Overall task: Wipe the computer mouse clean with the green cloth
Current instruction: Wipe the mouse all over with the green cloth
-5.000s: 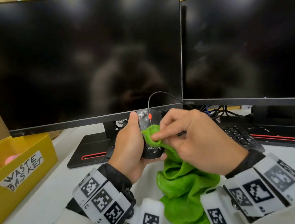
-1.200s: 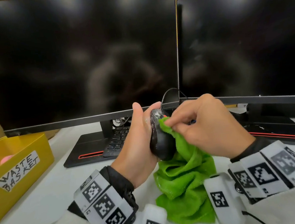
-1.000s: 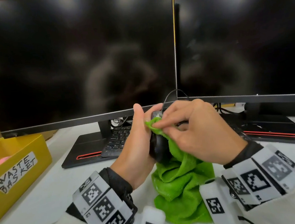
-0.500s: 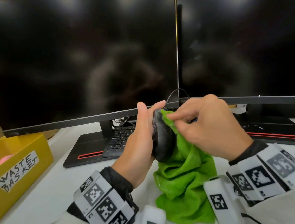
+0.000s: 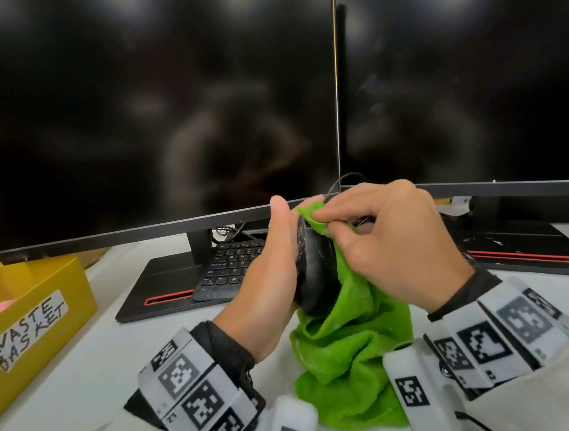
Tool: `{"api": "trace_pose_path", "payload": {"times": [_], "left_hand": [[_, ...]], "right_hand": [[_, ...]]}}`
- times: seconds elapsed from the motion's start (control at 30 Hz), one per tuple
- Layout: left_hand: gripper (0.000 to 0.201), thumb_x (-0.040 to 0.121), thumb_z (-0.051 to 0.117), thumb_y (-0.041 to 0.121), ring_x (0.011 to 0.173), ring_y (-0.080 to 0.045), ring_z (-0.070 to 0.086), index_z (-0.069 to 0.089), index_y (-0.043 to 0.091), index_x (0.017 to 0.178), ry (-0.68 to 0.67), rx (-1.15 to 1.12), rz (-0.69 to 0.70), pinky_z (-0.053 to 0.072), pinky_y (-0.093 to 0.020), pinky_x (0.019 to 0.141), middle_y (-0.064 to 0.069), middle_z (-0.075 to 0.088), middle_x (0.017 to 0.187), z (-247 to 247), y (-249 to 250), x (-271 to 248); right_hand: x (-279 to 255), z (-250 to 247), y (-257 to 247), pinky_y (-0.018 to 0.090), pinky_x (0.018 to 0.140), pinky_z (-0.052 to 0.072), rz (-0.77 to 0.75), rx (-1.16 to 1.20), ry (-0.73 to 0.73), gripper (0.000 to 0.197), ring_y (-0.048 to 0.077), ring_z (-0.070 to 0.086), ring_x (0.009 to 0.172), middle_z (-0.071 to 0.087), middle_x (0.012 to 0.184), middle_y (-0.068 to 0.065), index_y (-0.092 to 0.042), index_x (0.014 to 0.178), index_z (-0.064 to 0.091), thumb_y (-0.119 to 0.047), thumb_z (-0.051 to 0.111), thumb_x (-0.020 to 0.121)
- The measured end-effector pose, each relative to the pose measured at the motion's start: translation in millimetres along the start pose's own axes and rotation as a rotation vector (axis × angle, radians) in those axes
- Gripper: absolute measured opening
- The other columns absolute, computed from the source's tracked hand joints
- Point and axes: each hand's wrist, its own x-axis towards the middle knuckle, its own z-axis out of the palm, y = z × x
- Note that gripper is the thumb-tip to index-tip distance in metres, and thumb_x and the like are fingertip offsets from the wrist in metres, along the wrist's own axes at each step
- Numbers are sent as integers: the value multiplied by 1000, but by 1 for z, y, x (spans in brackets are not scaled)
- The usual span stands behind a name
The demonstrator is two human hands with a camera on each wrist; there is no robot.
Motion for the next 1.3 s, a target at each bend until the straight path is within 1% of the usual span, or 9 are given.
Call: {"api": "trace_pose_path", "payload": {"times": [0.1,0.27,0.43,0.57,0.7,0.9,1.03,1.17,1.3], "left_hand": [[74,90,31,80,135,-14,62,63,34,139,0,-19,14,36,-45,124,5,70,139,-9,5,1],[69,88,31,84,130,-12,65,68,47,133,5,67,13,40,-43,121,9,72,135,-4,1,1],[74,75,36,96,136,-9,59,66,57,130,9,99,-6,37,-42,123,15,66,143,-9,-1,3],[76,75,33,97,135,-11,61,68,54,128,25,33,-2,37,-45,123,14,70,138,-13,2,4],[79,77,35,94,137,-12,59,64,51,136,-7,38,-35,35,-43,124,14,66,143,-7,0,4],[74,91,24,83,139,-17,58,57,42,144,41,-122,-98,34,-48,125,6,66,145,-9,10,3],[53,106,29,60,130,-16,64,57,40,146,109,-233,-95,50,-44,112,8,67,143,-9,13,1],[62,104,34,64,90,-33,71,61,22,142,116,-341,-202,62,-42,68,-16,69,127,-13,13,2],[57,106,35,57,85,-36,67,63,12,128,62,-321,-295,61,-45,74,-21,63,112,-21,14,1]], "right_hand": [[-5,0,-2,10,84,52,-30,55,-70,25,-7,68,94,76,95,-19,-28,90,84,-7,76,79],[2,-6,2,20,76,56,51,-26,20,20,-2,71,73,77,75,-17,-32,80,82,-13,74,78],[-3,2,-3,14,89,54,-41,77,-15,28,-11,69,94,78,94,-19,-26,89,83,-2,72,81],[-3,-4,2,18,90,56,-26,139,-122,31,-10,70,93,78,93,-18,-24,86,84,3,69,80],[1,-4,7,20,94,54,-58,20,-39,34,-6,69,100,77,100,-18,-26,95,83,1,69,79],[-1,1,7,17,93,51,-121,73,-223,39,2,68,100,73,103,-17,-23,95,83,7,62,82],[4,-10,19,16,76,52,-11,148,-57,41,1,71,88,75,96,-14,-22,90,82,11,63,76],[4,-14,21,11,68,51,30,223,-18,40,2,70,84,75,97,-12,-25,92,81,10,66,78],[2,-11,21,15,68,51,41,238,-39,38,9,71,87,74,99,-12,-29,93,80,4,68,80]]}}
